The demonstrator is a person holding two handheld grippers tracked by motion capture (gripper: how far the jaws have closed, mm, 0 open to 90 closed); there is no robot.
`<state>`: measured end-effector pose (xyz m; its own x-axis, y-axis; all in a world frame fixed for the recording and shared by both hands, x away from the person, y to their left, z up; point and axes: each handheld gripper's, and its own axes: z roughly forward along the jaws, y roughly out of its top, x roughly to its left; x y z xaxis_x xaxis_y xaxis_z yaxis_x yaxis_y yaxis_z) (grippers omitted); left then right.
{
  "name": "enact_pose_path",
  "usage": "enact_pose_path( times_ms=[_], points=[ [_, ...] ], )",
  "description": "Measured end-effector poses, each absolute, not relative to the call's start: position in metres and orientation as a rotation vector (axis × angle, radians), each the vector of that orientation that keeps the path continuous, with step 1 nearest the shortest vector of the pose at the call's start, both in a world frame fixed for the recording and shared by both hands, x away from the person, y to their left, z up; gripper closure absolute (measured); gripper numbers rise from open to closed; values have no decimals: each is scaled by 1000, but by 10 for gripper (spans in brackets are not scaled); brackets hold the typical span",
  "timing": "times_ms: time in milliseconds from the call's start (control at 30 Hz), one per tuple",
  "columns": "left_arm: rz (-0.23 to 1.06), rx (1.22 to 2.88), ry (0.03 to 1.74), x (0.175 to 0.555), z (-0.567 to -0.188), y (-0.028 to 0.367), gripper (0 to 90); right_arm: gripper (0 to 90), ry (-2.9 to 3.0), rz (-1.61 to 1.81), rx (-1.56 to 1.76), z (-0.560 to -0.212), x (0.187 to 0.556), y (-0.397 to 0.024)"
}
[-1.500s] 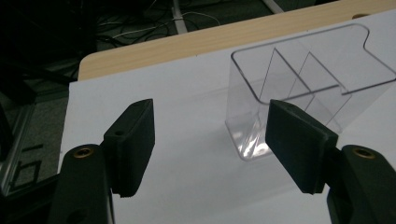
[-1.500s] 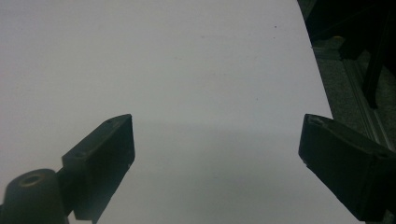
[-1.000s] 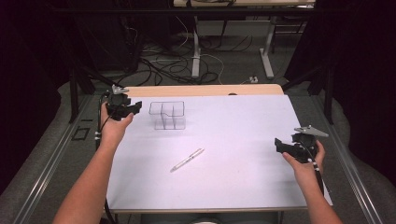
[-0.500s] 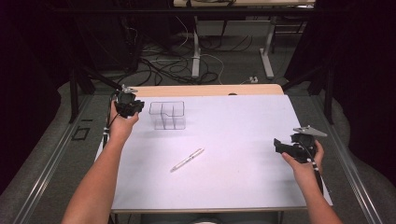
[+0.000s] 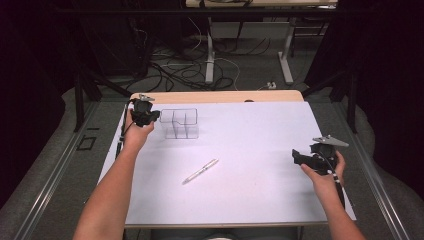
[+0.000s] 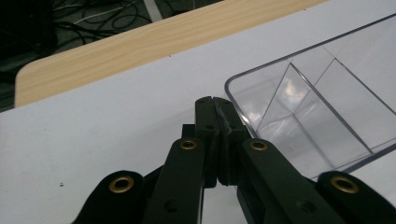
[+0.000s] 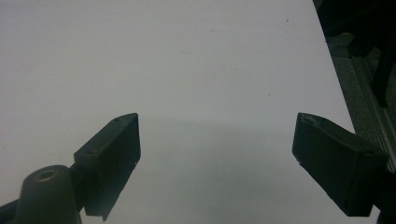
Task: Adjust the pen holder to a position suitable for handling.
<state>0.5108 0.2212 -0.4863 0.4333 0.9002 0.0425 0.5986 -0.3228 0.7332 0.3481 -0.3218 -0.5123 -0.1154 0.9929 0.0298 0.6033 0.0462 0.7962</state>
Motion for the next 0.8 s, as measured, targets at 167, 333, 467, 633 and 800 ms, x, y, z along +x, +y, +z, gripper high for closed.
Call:
enact_pose_path(
  times_ms=[167,333,467,633,800],
  points=[
    [571,2040,1282,515,-490,222,895,149,1775,910,1618,-513,348,-321],
    [569,2062,1283,516,-493,220,895,150,1777,906,1620,-514,349,-321],
    [563,2069,1284,518,-495,220,895,150,1782,908,1616,-514,349,-321],
    [547,2075,1274,518,-497,216,895,150,1788,908,1623,-515,349,-319],
    [541,2091,1252,518,-499,211,894,151,1790,906,1616,-516,351,-318]
  ],
)
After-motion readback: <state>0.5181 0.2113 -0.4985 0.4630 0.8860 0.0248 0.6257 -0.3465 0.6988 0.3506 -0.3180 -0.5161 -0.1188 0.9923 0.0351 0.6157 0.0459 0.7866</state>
